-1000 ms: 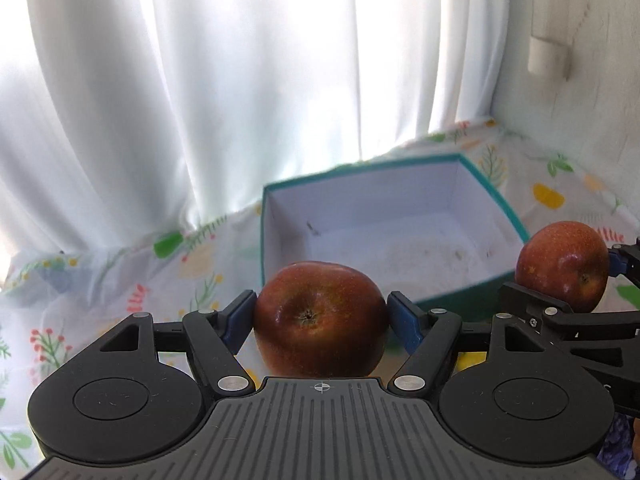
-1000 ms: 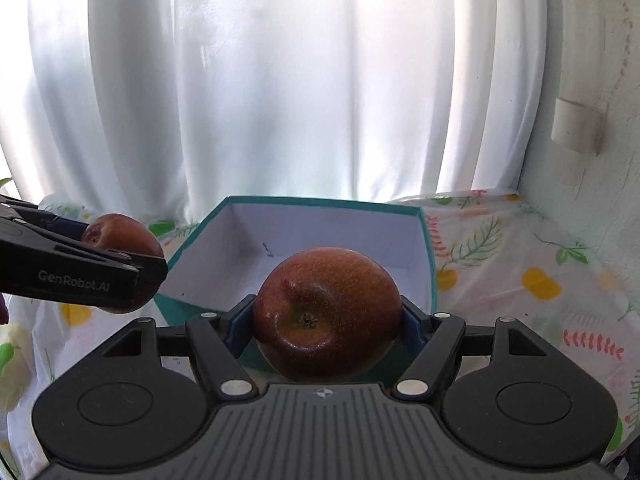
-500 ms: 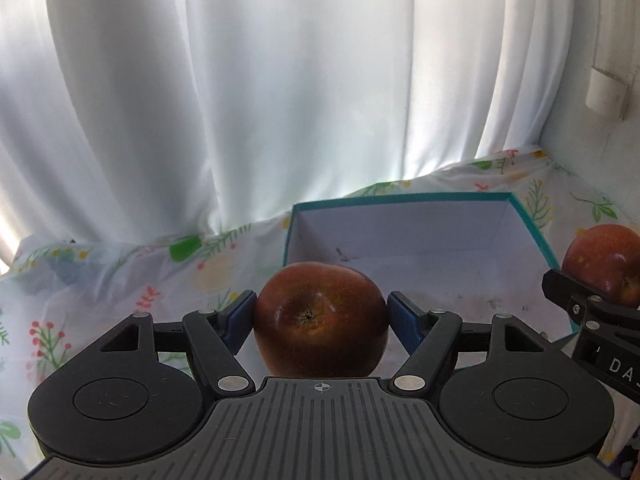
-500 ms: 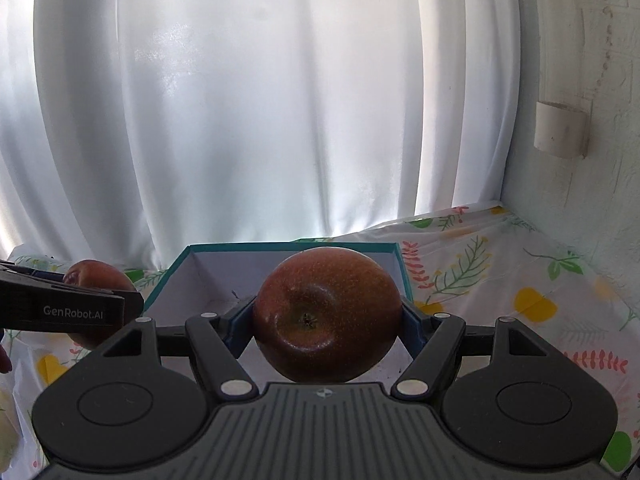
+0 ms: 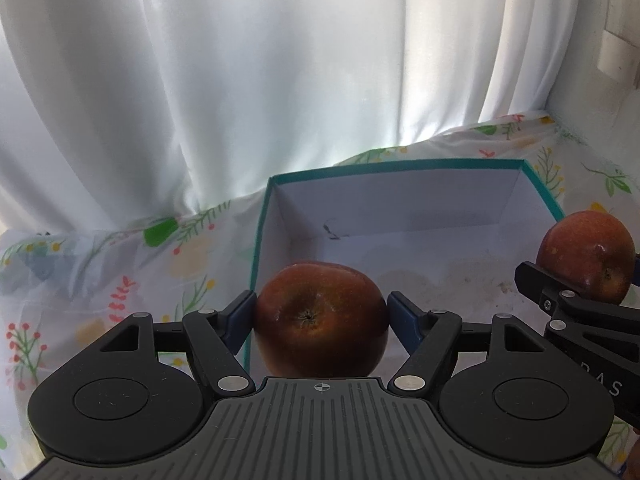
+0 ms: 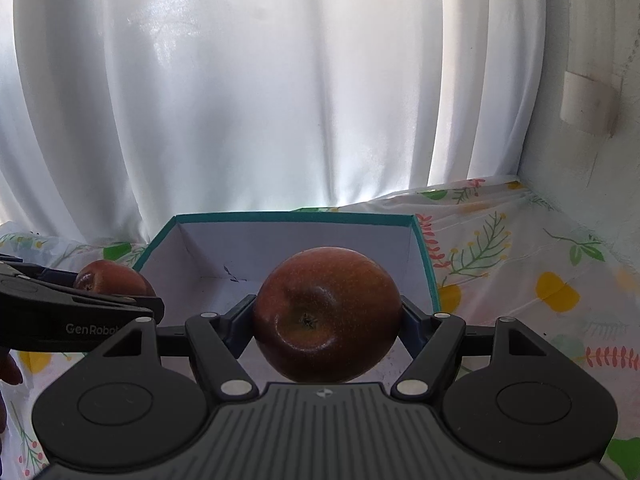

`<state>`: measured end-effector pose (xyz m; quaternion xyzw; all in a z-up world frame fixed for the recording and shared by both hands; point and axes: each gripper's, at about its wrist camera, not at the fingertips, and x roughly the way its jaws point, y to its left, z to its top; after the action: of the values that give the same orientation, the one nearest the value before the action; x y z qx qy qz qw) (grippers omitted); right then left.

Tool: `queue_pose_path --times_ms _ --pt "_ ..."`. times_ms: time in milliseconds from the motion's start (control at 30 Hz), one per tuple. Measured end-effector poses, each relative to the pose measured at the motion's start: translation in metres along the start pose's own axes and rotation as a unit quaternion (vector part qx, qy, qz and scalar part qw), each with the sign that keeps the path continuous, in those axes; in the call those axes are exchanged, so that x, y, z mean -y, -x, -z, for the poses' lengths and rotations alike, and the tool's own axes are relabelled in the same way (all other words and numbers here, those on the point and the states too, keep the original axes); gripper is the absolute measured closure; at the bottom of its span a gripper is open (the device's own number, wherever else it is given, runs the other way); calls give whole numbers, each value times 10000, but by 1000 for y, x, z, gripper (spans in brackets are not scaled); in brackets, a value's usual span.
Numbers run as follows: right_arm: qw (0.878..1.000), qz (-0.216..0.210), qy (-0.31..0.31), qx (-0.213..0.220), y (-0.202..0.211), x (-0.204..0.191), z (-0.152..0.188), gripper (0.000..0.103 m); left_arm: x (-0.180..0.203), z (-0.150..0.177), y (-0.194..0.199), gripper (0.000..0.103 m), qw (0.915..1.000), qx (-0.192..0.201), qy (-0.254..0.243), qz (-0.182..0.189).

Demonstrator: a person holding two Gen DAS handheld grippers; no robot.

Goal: Organize fruits
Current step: 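Lift both held red apples and carry them over the teal box, then lower both apples into the box and open both grippers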

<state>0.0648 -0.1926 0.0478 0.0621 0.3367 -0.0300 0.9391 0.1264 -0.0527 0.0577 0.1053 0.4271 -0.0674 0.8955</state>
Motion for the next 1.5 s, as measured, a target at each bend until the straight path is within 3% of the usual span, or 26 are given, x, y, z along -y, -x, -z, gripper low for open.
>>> queue_pose_path --times_ms 767,933,1500 --pt "9936 227 96 -1100 -81 1 12 31 9 -7 -77 27 9959 -894 -2 108" --pt "9924 414 320 -1117 -88 -4 13 31 11 -3 -94 27 9935 -1133 -19 116" --pt "9877 661 679 -1246 -93 -13 12 31 20 -3 -102 26 9932 -1141 -224 -41"
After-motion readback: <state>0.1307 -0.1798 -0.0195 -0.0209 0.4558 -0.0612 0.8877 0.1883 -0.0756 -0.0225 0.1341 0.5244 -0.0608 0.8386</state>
